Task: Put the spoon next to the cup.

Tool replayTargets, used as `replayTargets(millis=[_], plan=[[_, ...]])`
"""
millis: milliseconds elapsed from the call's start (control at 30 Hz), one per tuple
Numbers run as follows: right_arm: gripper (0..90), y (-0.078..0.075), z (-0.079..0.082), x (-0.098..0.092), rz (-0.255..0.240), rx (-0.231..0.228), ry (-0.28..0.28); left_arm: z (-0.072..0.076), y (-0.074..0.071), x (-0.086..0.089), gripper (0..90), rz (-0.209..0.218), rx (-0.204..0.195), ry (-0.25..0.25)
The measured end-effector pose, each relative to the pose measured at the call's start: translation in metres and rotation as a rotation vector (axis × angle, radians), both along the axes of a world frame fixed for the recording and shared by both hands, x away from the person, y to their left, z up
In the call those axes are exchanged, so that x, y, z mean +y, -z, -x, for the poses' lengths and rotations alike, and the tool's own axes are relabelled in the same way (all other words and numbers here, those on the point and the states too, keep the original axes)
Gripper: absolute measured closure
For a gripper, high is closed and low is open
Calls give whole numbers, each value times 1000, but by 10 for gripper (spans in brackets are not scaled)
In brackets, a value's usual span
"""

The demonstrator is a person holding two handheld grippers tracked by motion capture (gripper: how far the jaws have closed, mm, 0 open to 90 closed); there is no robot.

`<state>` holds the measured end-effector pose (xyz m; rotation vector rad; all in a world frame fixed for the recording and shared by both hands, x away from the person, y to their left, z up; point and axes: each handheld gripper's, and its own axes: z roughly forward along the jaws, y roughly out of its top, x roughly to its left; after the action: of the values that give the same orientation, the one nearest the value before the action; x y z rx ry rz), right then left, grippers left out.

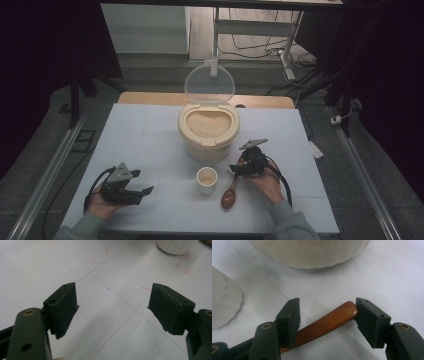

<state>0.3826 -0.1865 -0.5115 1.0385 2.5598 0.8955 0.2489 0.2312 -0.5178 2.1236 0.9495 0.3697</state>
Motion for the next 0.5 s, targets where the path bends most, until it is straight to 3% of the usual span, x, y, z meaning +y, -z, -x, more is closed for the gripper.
replayTargets(millis=[100, 233, 367, 500], plan=[[371, -2, 1, -3, -26, -21, 19, 0, 0, 0, 226, 2, -1, 0], [351, -13, 5, -17, -106, -53, 53, 0, 0, 1, 226, 2, -1, 0], [380, -25, 15, -36, -176, -71, 17, 1, 0, 1, 226, 5, -3, -2], [388, -30, 31, -53, -208, -91, -13, 0, -1, 1, 226, 6, -3, -3]])
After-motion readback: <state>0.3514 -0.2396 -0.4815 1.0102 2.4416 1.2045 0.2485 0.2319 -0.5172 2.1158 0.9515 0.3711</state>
